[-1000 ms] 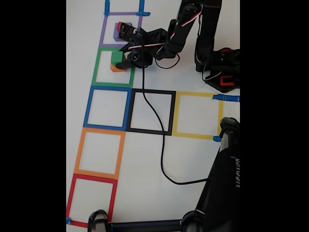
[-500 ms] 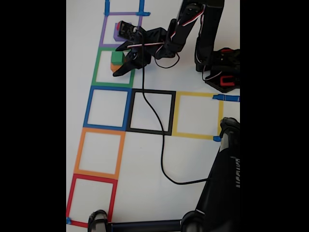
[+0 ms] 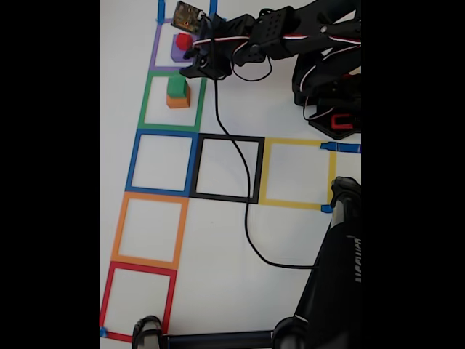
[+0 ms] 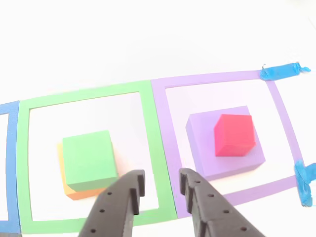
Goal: Tower of hanoi
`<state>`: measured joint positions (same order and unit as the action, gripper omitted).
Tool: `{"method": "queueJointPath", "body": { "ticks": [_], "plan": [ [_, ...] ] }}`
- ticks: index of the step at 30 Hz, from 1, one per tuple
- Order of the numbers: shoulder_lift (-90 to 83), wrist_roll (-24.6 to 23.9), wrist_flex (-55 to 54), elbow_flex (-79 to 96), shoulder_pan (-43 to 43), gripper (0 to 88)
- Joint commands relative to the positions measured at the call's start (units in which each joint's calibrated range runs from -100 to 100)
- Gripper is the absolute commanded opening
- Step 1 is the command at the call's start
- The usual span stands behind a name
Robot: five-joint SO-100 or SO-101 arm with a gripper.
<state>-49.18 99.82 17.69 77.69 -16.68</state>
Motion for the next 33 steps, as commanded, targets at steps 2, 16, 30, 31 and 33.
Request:
{"method": "queueJointPath", "body": {
  "ticks": [2, 16, 30, 31, 33],
  "plan": [
    [-6.82, 0.18, 17.53, -11.60, -1.35, 1.3],
    [-3.27, 0.18, 64.57, -58.51, -6.62, 1.3],
    [-8.43, 0.18, 43.84, -33.42, -17.36, 4.3],
    [-8.35, 0.18, 40.36, -30.51, -18.13, 5.3],
    [-7.79, 0.18, 33.24, -25.23, -19.66, 8.9]
  ]
}}
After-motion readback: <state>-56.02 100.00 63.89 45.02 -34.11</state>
